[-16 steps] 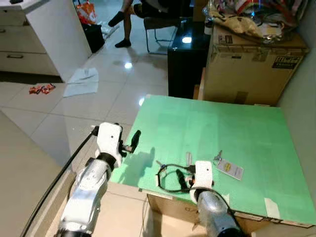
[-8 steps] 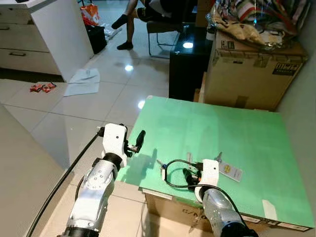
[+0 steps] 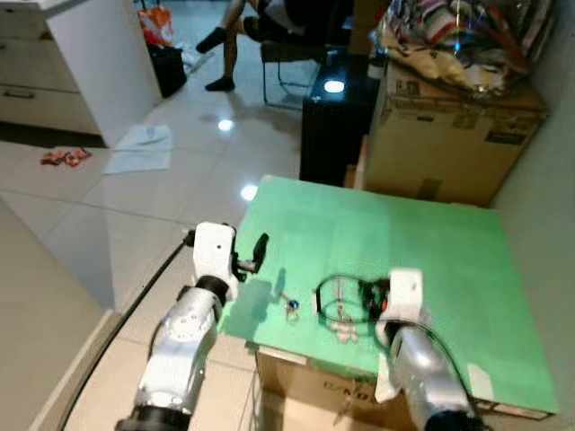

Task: Hang keys on a hook

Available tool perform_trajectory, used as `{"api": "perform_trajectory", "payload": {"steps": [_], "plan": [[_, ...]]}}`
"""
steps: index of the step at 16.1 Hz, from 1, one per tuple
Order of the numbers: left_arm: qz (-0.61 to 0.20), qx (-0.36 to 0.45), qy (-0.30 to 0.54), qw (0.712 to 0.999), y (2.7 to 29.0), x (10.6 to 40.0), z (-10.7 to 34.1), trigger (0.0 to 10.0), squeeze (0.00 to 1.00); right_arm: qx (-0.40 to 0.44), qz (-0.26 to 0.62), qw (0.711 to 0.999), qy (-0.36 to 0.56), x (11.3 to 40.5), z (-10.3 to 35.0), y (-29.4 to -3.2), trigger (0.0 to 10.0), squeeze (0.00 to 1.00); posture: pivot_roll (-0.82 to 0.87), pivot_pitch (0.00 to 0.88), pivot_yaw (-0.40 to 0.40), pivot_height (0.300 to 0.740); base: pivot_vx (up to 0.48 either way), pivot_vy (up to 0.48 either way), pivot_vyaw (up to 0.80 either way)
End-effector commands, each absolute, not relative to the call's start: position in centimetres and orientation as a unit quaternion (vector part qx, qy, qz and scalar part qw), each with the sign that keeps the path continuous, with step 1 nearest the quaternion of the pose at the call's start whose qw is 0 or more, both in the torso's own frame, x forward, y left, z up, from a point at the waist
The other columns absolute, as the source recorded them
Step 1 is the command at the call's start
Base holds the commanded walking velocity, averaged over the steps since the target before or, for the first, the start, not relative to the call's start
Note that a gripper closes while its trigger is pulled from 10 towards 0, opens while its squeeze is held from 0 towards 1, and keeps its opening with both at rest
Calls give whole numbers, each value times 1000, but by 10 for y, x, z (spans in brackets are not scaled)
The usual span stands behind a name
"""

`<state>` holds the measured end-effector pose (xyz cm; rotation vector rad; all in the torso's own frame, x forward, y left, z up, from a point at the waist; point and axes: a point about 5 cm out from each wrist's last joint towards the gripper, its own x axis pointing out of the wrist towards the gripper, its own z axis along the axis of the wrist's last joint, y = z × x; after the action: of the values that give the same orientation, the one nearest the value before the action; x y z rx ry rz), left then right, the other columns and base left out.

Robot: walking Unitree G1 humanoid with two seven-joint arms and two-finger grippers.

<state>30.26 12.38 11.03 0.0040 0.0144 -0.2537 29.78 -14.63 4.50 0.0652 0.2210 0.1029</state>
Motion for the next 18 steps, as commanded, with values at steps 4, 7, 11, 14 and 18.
{"api": "perform_trajectory", "payload": {"steps": [4, 7, 11, 14, 18], "plan": [[-129, -8, -4, 992, 117, 313, 114, 10000, 0, 12, 73, 997, 3, 314, 102, -138, 0, 0, -169, 44, 25, 740, 0, 0, 0], [-131, -12, -11, 991, 114, 322, 117, 10000, 0, -83, 128, 985, -86, 316, 138, -117, 0, 0, -177, 10, 29, 740, 0, 0, 0], [-134, -11, -15, 991, 112, 325, 116, 10000, 0, -93, 129, 985, -73, 311, 133, -121, 0, 0, -173, 0, 27, 740, 0, 0, 0], [-134, -8, -17, 991, 113, 327, 115, 10000, 0, -75, 121, 987, -78, 311, 135, -123, 0, 0, -171, 0, 33, 740, 0, 0, 0], [-138, -3, -22, 990, 114, 330, 117, 10000, 0, 82, -27, 994, -64, 322, 154, -192, 0, 0, -172, 0, 45, 740, 0, 0, 0]]}}
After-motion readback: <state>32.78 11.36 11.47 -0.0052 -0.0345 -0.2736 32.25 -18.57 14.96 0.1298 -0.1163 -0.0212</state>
